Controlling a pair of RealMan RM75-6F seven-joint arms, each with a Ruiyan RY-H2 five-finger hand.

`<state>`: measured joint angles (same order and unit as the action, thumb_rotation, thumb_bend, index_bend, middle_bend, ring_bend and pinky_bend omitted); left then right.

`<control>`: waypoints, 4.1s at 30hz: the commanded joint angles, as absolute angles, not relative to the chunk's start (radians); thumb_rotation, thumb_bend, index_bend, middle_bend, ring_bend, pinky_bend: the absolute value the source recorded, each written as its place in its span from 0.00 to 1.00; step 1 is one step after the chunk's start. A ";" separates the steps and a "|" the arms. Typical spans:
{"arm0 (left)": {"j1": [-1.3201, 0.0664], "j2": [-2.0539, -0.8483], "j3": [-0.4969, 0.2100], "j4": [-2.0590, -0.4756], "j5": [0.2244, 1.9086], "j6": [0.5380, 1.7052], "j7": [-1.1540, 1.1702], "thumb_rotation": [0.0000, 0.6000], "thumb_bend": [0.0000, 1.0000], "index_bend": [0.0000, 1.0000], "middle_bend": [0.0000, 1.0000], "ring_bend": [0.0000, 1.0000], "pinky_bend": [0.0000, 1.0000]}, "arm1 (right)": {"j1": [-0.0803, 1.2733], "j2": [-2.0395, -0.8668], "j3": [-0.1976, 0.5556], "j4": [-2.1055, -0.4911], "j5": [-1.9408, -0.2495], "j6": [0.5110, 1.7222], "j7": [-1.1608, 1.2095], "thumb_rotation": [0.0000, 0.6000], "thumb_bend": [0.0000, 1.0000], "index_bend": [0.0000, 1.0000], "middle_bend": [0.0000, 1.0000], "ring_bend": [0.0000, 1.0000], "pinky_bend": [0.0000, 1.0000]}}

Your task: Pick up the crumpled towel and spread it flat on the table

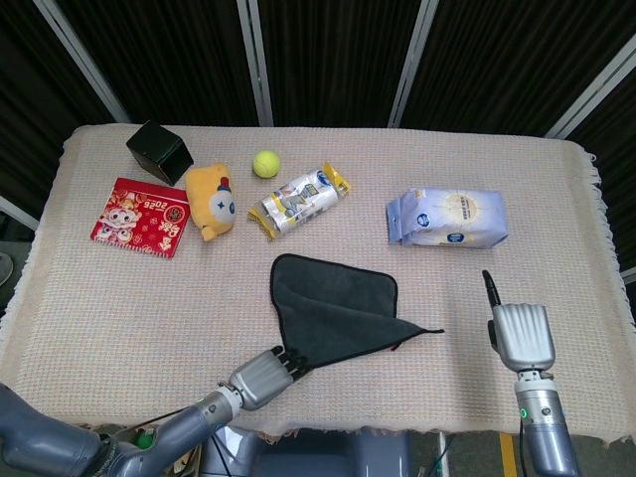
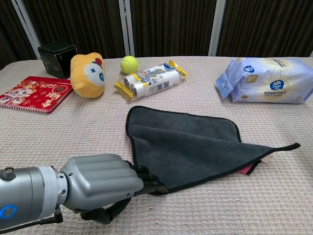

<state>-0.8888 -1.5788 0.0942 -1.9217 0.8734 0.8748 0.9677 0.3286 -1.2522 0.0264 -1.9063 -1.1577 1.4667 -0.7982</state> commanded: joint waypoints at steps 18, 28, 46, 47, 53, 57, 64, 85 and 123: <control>-0.880 -1.474 0.202 -1.980 0.979 0.893 0.877 1.00 0.96 0.07 0.07 0.06 0.18 | 0.310 -1.255 0.032 -1.944 -1.190 1.477 -0.829 1.00 0.51 0.00 0.93 0.91 0.79; -0.870 -1.450 0.231 -1.971 1.025 0.878 0.829 1.00 0.96 0.07 0.07 0.06 0.18 | 0.303 -1.260 0.033 -1.953 -1.199 1.479 -0.847 1.00 0.51 0.00 0.93 0.91 0.79; -0.834 -1.378 0.281 -1.991 1.141 0.871 0.749 1.00 0.96 0.07 0.07 0.06 0.18 | 0.293 -1.267 0.037 -1.954 -1.207 1.475 -0.861 1.00 0.51 0.00 0.93 0.91 0.79; -0.832 -1.374 0.283 -1.991 1.148 0.870 0.744 1.00 0.96 0.07 0.07 0.06 0.18 | 0.292 -1.267 0.037 -1.954 -1.209 1.475 -0.862 1.00 0.51 0.00 0.93 0.91 0.79; -0.819 -1.352 0.291 -1.993 1.195 0.865 0.706 1.00 0.96 0.07 0.07 0.06 0.18 | 0.290 -1.273 0.039 -1.955 -1.210 1.473 -0.868 1.00 0.51 0.00 0.93 0.91 0.79; -0.811 -1.338 0.298 -1.993 1.226 0.860 0.689 1.00 0.96 0.07 0.07 0.06 0.18 | 0.290 -1.277 0.040 -1.954 -1.211 1.471 -0.872 1.00 0.51 0.00 0.93 0.91 0.79; -0.803 -1.314 0.309 -1.985 1.254 0.841 0.667 1.00 0.96 0.07 0.07 0.06 0.18 | 0.287 -1.281 0.041 -1.958 -1.213 1.472 -0.881 1.00 0.51 0.00 0.93 0.91 0.79; -0.769 -1.247 0.324 -1.964 1.351 0.813 0.583 1.00 0.96 0.07 0.07 0.06 0.18 | 0.285 -1.300 0.041 -1.966 -1.217 1.471 -0.917 1.00 0.51 0.00 0.93 0.91 0.79; -0.569 -1.196 0.243 -1.934 1.559 1.096 0.311 1.00 0.12 0.02 0.02 0.03 0.12 | 0.269 -1.296 0.032 -1.913 -1.320 1.484 -0.840 1.00 0.51 0.00 0.67 0.67 0.63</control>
